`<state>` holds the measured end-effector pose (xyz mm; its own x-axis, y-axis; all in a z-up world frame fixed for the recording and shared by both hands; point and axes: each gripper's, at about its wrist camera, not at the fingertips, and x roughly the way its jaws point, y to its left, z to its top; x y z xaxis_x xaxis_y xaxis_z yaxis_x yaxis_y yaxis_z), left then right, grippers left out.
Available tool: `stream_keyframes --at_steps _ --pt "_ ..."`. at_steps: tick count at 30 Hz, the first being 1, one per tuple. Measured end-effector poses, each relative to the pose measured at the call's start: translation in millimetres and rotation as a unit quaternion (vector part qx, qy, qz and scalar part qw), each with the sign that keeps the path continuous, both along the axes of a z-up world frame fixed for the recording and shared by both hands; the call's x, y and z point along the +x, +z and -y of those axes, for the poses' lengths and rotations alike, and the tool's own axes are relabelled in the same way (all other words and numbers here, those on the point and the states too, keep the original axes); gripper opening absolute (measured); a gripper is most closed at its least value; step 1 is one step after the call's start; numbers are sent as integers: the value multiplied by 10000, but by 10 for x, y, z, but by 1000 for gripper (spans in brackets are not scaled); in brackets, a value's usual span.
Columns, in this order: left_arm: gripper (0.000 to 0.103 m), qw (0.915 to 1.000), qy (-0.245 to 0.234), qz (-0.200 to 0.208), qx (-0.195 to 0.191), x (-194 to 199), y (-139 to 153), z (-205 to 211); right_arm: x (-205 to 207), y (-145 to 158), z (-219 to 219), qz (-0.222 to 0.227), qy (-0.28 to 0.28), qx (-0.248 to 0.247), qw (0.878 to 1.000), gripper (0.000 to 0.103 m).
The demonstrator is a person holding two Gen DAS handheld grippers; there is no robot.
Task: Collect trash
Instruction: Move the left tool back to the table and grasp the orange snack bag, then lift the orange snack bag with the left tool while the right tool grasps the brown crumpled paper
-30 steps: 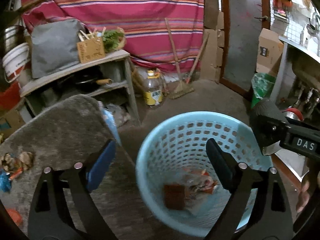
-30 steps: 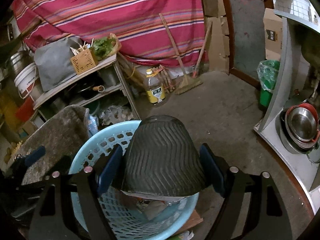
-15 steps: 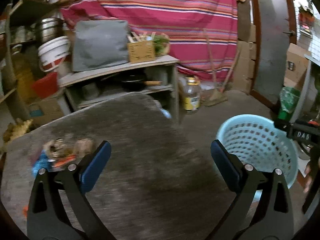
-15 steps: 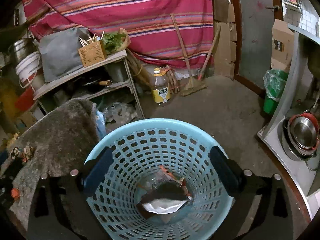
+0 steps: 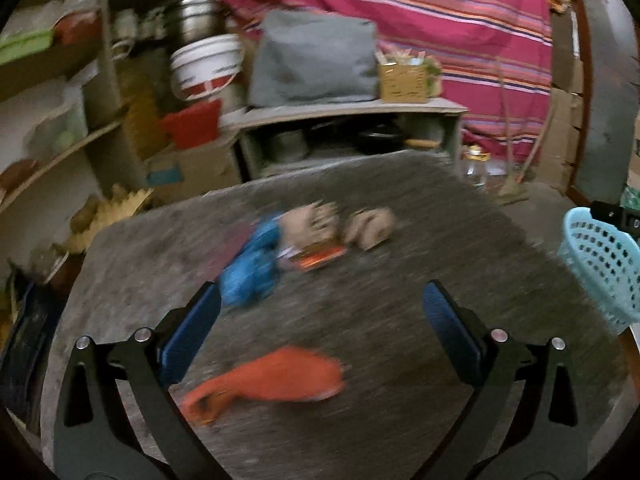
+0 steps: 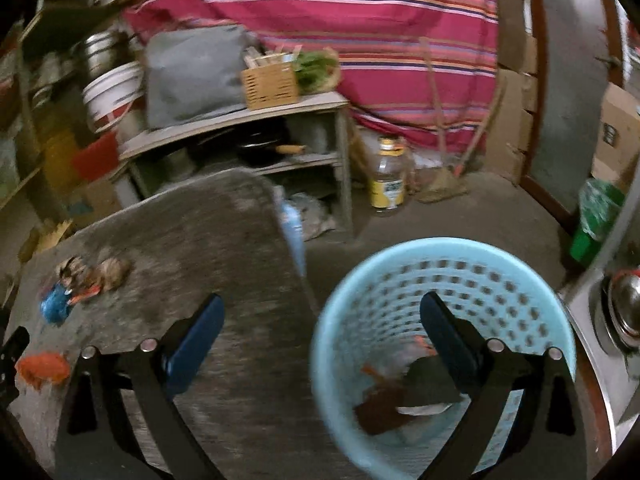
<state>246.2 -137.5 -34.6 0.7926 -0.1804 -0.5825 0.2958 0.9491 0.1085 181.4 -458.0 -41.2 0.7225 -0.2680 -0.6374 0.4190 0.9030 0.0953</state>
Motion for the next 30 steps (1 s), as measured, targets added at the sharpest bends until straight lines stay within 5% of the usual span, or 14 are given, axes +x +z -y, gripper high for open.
stream_keyframes --at_steps 6,12,22,30 --pt "97 9988 227 -420 -85 92 -288 -559 154 -70 -373 -128 325 -47 9994 99" --pt "97 9979 256 -579 112 60 -472 -797 289 -136 -589 -335 512 -240 9978 99" --pt "95 9958 118 -890 -156 89 -577 -1046 469 -230 -769 -479 628 -158 9968 99" --pt "55 9935 -242 -1105 -100 175 -657 -923 624 -324 -1001 -599 836 -199 9945 99"
